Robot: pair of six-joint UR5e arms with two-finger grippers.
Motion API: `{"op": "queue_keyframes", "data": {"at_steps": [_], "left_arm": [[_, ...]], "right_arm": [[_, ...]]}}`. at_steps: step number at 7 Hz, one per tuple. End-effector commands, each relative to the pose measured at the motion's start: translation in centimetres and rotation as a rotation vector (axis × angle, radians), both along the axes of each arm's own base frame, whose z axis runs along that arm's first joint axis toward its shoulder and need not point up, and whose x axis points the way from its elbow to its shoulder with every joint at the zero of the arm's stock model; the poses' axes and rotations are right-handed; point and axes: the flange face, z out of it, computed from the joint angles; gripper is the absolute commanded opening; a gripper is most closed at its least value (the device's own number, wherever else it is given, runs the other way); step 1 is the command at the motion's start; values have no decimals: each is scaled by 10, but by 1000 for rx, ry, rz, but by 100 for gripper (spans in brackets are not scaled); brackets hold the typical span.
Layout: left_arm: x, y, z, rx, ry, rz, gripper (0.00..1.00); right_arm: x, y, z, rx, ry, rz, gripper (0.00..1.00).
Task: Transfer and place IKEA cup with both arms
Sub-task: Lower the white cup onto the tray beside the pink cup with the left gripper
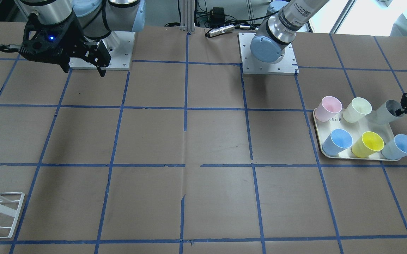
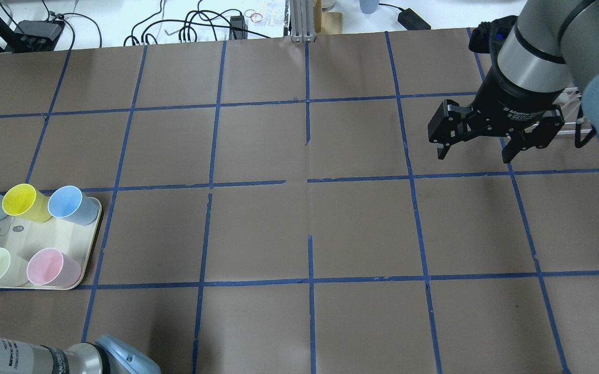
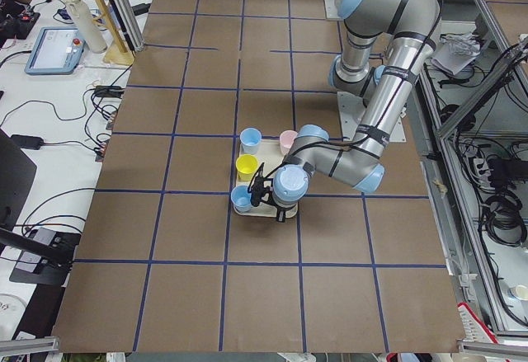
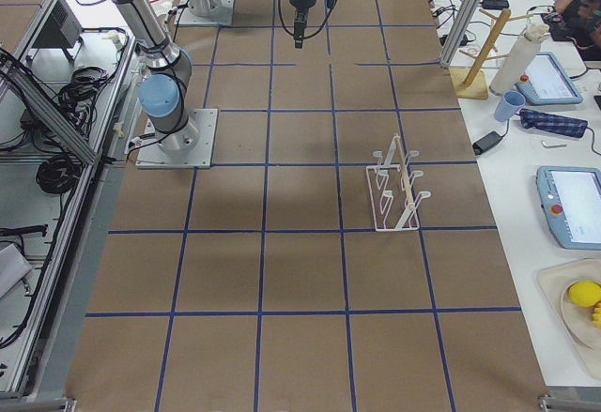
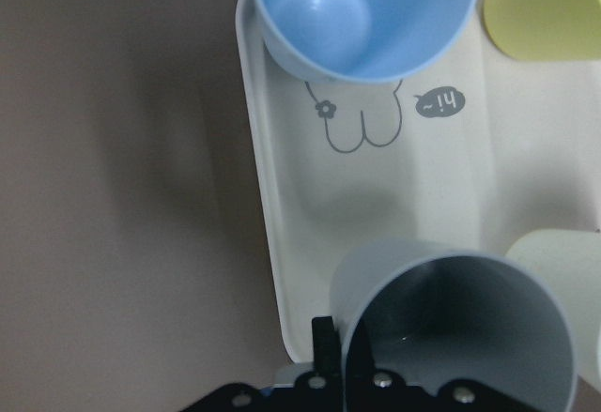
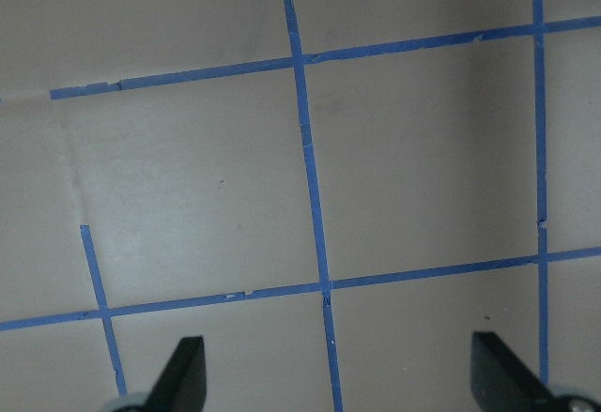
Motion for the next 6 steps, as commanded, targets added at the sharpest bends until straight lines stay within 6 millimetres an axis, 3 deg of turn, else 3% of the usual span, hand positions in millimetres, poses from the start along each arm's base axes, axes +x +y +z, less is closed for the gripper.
{"op": "queue_keyframes", "data": {"at_steps": [1, 6], "left_arm": [[2, 1, -4, 2, 5, 2, 0], [0, 3, -8, 7, 14, 4, 3]], "right_arm": [[1, 0, 0, -5, 1, 2, 100], [0, -1, 1, -8, 1, 0, 100]]}}
